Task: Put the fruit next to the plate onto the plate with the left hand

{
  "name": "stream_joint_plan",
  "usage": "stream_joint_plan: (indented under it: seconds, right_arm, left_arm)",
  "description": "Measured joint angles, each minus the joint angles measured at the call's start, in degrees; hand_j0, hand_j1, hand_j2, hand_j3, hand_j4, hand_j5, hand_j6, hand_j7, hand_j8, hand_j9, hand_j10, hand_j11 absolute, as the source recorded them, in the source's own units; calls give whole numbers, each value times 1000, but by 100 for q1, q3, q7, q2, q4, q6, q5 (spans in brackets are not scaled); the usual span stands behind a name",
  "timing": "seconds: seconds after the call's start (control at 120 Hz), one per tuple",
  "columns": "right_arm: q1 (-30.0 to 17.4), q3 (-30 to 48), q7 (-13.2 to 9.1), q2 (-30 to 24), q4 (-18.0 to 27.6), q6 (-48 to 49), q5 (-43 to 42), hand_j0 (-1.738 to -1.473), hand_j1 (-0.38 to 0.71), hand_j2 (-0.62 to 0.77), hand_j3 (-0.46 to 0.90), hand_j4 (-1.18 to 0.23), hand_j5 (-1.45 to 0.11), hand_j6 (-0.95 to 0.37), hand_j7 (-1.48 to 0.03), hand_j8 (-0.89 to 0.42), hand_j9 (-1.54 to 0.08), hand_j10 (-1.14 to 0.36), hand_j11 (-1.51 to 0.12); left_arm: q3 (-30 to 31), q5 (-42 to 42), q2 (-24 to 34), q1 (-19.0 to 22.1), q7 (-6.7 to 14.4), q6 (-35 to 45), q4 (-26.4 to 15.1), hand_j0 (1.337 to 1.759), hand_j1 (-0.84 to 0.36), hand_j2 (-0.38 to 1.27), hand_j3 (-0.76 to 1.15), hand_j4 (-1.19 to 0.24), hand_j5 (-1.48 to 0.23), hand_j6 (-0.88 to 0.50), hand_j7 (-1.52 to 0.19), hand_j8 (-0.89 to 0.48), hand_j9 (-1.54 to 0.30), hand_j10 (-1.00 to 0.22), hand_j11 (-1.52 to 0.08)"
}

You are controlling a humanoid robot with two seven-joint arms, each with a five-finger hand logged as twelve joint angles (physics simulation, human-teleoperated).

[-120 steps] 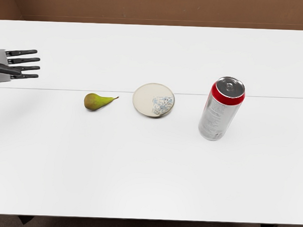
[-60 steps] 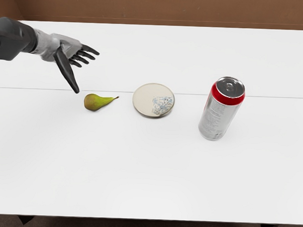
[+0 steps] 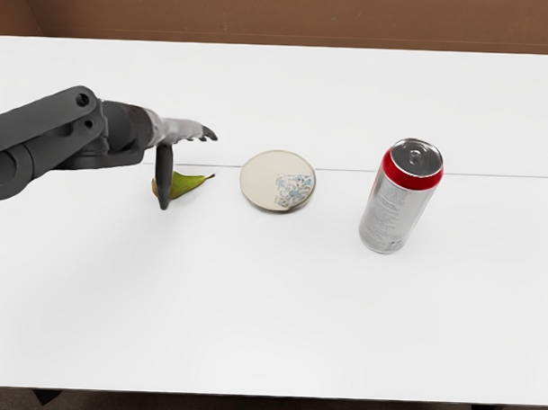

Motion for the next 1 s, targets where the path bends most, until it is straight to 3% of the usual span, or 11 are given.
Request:
stream_joint_plan:
  seconds: [0.258, 0.625, 1.0]
  right_arm:
    - [0, 0, 0, 0, 0, 0, 0, -1658, -349, 0, 0, 0, 0, 0, 0, 0, 0, 0, 0]
    - [0, 0, 0, 0, 0, 0, 0, -1658, -349, 0, 0, 0, 0, 0, 0, 0, 0, 0, 0]
    - [0, 0, 0, 0, 0, 0, 0, -1658, -349, 0, 0, 0, 0, 0, 0, 0, 0, 0, 0]
  left_arm:
    - [98, 768, 0, 265, 0, 713, -265, 1658, 231, 21, 0, -102, -130, -103, -129, -103, -129, -102, -129]
    - [423, 919, -86, 297, 0, 966, 160, 1658, 263, 17, 0, -77, -96, -78, -96, -77, -95, -76, -95]
    - [671, 923, -324, 352, 0, 1589, 226, 1658, 244, 20, 0, -92, -115, -93, -115, -92, -115, -91, -115]
